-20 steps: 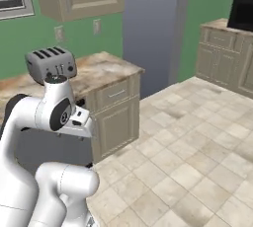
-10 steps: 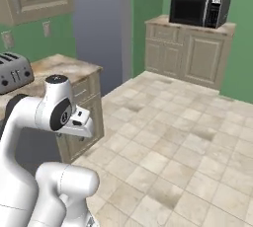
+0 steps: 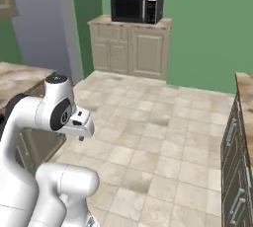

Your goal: Pick the bowl and saucepan and place them in the sink. Then turn on the water.

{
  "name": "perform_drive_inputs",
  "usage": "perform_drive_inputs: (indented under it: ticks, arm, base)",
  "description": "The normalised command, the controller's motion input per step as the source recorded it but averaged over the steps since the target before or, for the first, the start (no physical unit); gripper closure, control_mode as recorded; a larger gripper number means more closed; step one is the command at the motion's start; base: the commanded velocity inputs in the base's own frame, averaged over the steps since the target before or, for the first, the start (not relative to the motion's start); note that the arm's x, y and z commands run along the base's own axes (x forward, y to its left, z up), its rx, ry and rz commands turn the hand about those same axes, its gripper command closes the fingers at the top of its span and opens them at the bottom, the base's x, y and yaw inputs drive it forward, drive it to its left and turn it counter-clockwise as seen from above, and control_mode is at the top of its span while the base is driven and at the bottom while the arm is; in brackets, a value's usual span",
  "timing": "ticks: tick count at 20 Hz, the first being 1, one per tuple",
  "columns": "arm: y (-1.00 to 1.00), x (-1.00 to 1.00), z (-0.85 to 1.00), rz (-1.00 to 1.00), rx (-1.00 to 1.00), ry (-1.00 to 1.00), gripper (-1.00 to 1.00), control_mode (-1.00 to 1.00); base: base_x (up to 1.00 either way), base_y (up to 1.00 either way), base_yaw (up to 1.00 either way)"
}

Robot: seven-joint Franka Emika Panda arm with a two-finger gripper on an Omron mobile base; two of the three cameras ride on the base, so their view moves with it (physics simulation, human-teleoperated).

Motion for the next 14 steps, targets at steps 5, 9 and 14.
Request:
perform_drive_inputs:
  ticks: [5, 9, 14]
  arm:
    - [0.00, 0.00, 0.00, 0.00, 0.00, 0.00, -1.00, 1.00]
    - [0.00, 0.00, 0.00, 0.00, 0.00, 0.00, -1.00, 1.00]
    - [0.00, 0.00, 0.00, 0.00, 0.00, 0.00, -1.00, 1.00]
  base:
    - [0.28, 0.38, -0.55]
    - [0.33, 0.54, -0.53]
    - [0.37, 0.65, -0.51]
